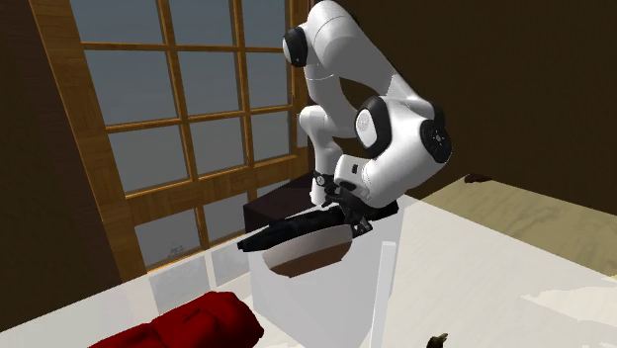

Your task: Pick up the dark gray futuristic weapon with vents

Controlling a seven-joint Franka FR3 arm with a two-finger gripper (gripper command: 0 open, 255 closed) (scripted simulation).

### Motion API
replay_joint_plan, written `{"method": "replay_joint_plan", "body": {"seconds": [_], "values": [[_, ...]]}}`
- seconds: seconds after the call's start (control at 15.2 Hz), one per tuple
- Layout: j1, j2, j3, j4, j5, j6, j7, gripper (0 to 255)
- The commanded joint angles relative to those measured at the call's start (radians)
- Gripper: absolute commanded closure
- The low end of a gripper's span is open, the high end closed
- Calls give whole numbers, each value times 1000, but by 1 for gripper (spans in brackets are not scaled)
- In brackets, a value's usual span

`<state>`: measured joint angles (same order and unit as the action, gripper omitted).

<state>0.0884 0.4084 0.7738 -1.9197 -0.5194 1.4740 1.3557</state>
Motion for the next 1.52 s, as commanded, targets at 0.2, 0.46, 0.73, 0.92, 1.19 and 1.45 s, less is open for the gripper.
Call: {"method": "replay_joint_plan", "body": {"seconds": [0.2,0.46,0.73,0.92,1.19,1.45], "values": [[0,0,0,0,0,0,0,255],[-3,-15,5,9,9,-18,-12,255],[-10,-48,15,27,27,-53,-36,255],[-14,-70,21,43,39,-81,-54,255],[-19,-98,28,68,53,-120,-77,255],[-20,-112,31,82,60,-141,-90,255]]}}
